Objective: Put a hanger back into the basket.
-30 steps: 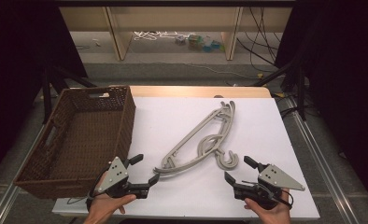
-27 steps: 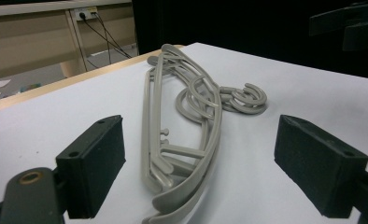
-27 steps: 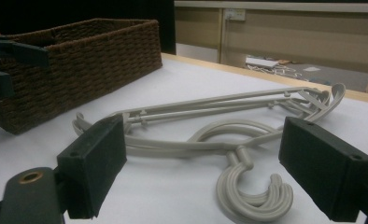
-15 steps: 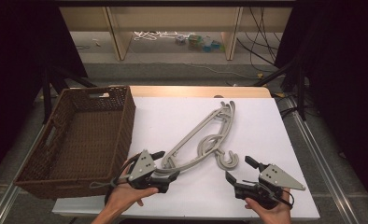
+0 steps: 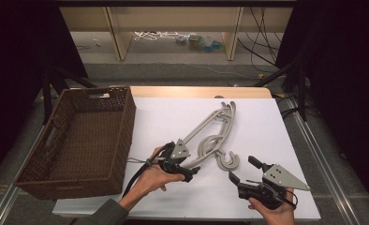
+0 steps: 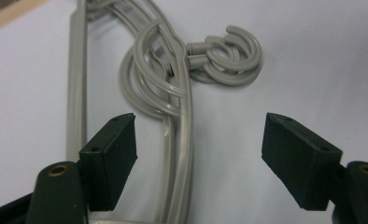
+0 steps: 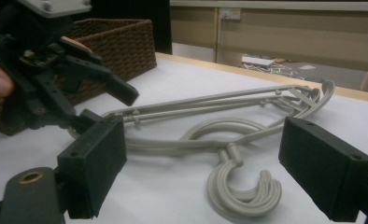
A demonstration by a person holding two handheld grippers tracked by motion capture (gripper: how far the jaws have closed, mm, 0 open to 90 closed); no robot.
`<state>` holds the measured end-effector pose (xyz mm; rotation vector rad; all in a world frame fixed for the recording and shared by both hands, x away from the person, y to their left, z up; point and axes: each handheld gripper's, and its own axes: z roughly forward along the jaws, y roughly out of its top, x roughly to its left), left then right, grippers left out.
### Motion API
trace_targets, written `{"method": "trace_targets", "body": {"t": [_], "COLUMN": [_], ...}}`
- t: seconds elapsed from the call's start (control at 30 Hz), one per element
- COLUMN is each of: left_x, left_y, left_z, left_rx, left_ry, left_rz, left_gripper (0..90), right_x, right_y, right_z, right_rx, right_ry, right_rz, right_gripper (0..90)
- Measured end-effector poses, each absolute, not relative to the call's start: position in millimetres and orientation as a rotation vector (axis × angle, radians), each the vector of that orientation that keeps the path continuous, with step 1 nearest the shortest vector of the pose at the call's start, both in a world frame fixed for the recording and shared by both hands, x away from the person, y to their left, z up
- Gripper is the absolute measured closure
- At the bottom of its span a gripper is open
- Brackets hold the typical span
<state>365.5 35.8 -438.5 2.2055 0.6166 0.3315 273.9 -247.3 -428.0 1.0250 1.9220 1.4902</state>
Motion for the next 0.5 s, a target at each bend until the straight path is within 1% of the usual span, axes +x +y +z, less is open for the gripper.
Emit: {"method": "trace_targets", "body": {"t": [0.03,0.1,0.2,0.3,0.37,0.4,0.47,0.5], "left_x": [365.5,372.8,380.0,385.8,387.1,388.5,391.7,394.3], "left_y": [35.8,26.1,18.0,11.2,6.6,4.8,1.2,0.2], "left_z": [-438.5,-442.9,-445.9,-447.6,-449.9,-450.9,-454.0,-455.0], "left_rx": [2.205,2.257,2.287,2.329,2.339,2.358,2.374,2.386], "left_ry": [0.617,0.638,0.677,0.647,0.666,0.663,0.681,0.671], "left_rz": [0.331,0.334,0.298,0.288,0.276,0.271,0.262,0.25], "left_gripper": [28.3,29.9,34.1,37.4,39.7,42.7,44.1,46.7], "right_x": [273.9,274.5,274.8,274.6,274.5,274.5,274.9,274.6], "right_y": [-247.3,-247.9,-248.0,-247.9,-247.5,-247.6,-247.7,-247.7], "right_z": [-428.0,-428.9,-429.1,-428.6,-428.8,-429.2,-429.5,-429.0], "right_rx": [1.025,1.025,1.023,1.027,1.027,1.028,1.026,1.028], "right_ry": [1.922,1.92,1.922,1.927,1.931,1.943,1.937,1.934], "right_rz": [1.49,1.483,1.481,1.479,1.476,1.477,1.488,1.478], "right_gripper": [15.9,15.9,15.9,15.9,15.9,15.9,15.9,15.9]}}
